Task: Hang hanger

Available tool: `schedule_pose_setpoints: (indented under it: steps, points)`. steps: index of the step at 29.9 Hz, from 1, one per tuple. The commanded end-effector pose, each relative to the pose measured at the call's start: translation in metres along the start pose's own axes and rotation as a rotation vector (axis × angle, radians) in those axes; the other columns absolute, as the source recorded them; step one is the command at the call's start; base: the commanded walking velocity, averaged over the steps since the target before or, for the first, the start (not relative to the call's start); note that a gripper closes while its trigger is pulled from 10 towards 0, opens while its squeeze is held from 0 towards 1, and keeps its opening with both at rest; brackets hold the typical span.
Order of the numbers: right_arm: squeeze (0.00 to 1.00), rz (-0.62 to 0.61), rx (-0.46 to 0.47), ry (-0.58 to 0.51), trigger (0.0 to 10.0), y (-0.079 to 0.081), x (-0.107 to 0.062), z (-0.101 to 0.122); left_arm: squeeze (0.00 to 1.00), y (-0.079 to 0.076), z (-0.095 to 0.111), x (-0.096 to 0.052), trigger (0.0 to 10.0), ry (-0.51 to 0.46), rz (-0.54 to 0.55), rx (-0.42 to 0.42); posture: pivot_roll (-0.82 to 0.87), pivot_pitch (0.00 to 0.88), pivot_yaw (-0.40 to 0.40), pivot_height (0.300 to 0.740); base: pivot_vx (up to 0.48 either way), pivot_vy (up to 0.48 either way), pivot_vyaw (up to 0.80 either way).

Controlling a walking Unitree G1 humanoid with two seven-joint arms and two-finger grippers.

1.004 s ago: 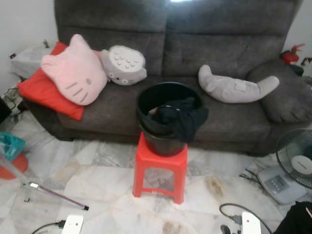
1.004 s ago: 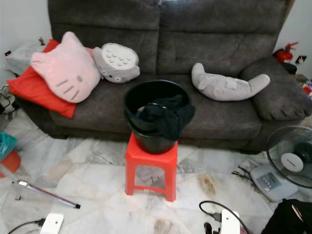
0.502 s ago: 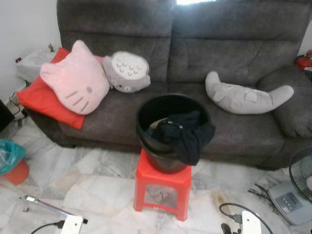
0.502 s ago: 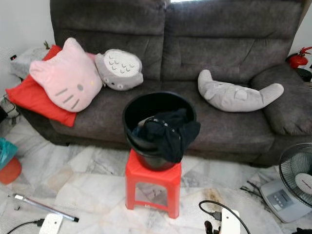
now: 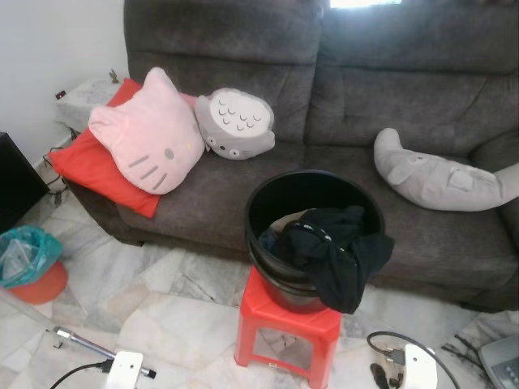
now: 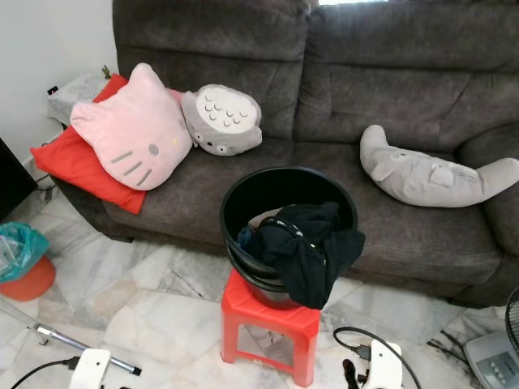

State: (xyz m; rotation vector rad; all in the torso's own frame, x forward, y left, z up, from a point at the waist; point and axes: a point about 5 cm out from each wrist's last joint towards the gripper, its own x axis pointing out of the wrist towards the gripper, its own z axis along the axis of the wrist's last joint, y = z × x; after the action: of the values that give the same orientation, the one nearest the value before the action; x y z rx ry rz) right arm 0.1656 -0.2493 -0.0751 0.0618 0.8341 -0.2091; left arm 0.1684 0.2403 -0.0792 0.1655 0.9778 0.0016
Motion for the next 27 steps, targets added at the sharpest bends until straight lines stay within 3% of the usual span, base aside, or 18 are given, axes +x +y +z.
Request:
schedule_pose_setpoints:
  steps: [1, 7, 9, 14, 19, 27]
  points:
    - [0.00, 0.010, -0.027, -0.026, 10.0, 0.003, 0.001, 0.005, 0.00, 0.001, -0.003, -0.001, 10.0, 0.014, -0.003, 0.020, -0.08, 0.000, 0.023, 0.740, 0.000, 0.000, 0.00]
    - [0.00, -0.009, 0.023, -0.112, 10.0, 0.005, 0.005, 0.023, 0.00, -0.001, 0.003, 0.001, 10.0, 0.003, -0.015, 0.051, -0.12, 0.000, 0.044, 0.740, 0.000, 0.000, 0.00]
    - [0.00, -0.018, 0.142, -0.128, 10.0, 0.006, 0.006, 0.025, 0.00, 0.000, 0.003, 0.001, 10.0, 0.007, -0.009, 0.064, -0.13, 0.000, 0.047, 0.740, 0.000, 0.000, 0.00]
    - [0.00, 0.021, 0.260, -0.157, 10.0, 0.011, 0.008, 0.033, 0.00, 0.001, 0.010, 0.002, 10.0, -0.005, -0.002, 0.060, -0.14, 0.000, 0.054, 0.740, 0.000, 0.000, 0.00]
    - [0.00, 0.113, 0.247, -0.212, 10.0, 0.016, 0.010, 0.047, 0.00, 0.002, 0.021, 0.004, 10.0, -0.027, 0.002, 0.070, -0.15, 0.000, 0.061, 0.740, 0.000, 0.000, 0.00]
    - [0.00, 0.209, 0.351, -0.269, 10.0, 0.020, 0.011, 0.061, 0.00, -0.001, 0.035, 0.006, 10.0, -0.053, 0.008, 0.068, -0.14, 0.000, 0.039, 0.740, 0.000, 0.000, 0.00]
